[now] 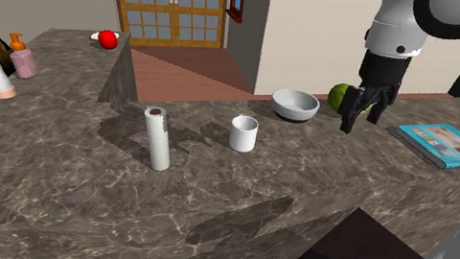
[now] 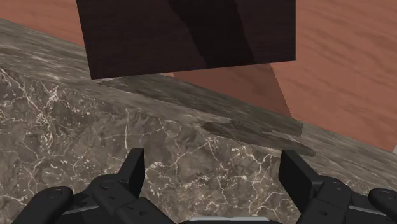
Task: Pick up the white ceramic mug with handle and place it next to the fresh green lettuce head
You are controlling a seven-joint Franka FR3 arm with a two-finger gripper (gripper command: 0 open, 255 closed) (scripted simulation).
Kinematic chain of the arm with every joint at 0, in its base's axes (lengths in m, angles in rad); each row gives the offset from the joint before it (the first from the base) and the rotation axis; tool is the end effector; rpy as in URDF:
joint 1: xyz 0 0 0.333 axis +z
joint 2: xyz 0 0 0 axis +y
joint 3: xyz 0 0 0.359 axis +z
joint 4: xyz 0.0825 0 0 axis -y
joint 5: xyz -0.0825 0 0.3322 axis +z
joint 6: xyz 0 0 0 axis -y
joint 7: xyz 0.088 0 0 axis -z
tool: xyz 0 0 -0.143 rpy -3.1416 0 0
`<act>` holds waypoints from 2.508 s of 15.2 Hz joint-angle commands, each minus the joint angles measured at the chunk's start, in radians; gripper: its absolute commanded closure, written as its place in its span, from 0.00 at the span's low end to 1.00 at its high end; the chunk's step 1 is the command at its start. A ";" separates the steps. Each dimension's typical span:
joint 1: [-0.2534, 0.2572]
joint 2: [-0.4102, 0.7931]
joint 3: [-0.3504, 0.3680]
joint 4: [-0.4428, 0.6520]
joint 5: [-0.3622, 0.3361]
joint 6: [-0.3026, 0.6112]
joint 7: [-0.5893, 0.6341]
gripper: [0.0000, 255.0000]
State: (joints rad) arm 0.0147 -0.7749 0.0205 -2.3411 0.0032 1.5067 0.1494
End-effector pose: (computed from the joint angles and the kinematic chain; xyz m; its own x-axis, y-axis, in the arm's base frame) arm 0.2187 0.0105 0.5832 0.9911 -0.1204 -0.0572 -0.1195 -0.9926 0.0199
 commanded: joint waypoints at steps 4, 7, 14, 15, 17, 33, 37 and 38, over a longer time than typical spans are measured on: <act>0.001 0.095 0.006 0.008 0.005 0.091 0.007 0.00; 0.002 0.196 0.013 0.028 0.008 0.175 0.014 0.00; 0.003 0.447 0.027 0.124 0.010 0.340 0.030 0.00; 0.003 0.484 0.028 0.144 0.010 0.359 0.033 0.00; 0.004 0.559 0.032 0.186 0.009 0.394 0.038 0.00; 0.020 1.161 0.043 0.705 -0.020 0.496 0.075 0.00; 0.021 1.177 0.042 0.675 -0.021 0.544 0.076 0.00; 0.021 1.182 0.042 0.668 -0.021 0.555 0.076 0.00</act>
State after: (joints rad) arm 0.0353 0.4003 0.0629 -1.6688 -0.0178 2.0503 0.2250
